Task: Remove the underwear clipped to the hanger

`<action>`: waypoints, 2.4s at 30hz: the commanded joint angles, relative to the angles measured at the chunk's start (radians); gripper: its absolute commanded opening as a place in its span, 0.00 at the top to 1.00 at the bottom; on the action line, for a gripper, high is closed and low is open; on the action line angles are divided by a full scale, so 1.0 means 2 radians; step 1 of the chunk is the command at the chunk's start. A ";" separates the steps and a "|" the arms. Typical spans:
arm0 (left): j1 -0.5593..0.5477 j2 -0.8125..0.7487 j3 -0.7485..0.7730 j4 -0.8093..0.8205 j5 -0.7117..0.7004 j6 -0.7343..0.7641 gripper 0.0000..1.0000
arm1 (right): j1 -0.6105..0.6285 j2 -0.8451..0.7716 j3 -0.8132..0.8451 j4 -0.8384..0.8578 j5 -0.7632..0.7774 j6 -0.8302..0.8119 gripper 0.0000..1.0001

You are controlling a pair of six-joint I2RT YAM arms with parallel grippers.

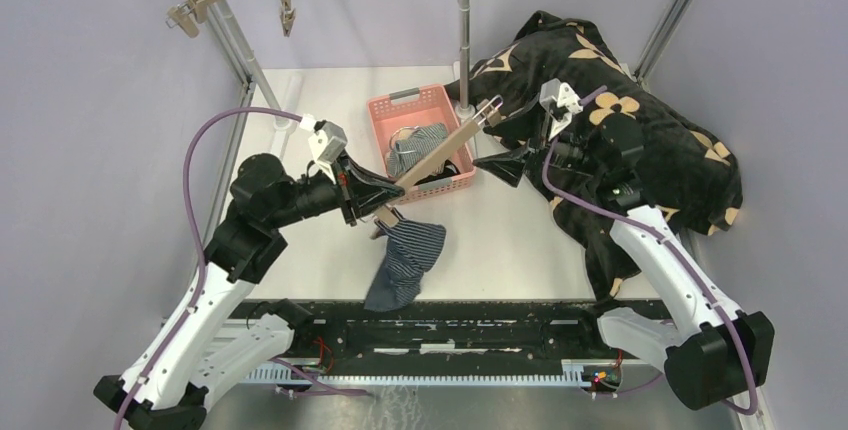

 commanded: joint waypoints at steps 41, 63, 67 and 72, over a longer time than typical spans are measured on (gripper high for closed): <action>-0.057 0.154 -0.050 0.465 -0.010 -0.156 0.97 | 0.030 0.090 -0.073 0.583 0.160 0.353 0.47; -0.065 0.172 -0.043 0.446 -0.029 -0.133 0.66 | 0.030 0.066 -0.081 0.560 0.174 0.333 0.99; -0.065 0.157 -0.050 0.428 -0.041 -0.117 0.39 | 0.030 0.063 -0.085 0.565 0.180 0.339 0.99; -0.065 0.120 -0.067 0.397 -0.076 -0.069 0.31 | 0.030 0.057 -0.087 0.557 0.179 0.337 0.99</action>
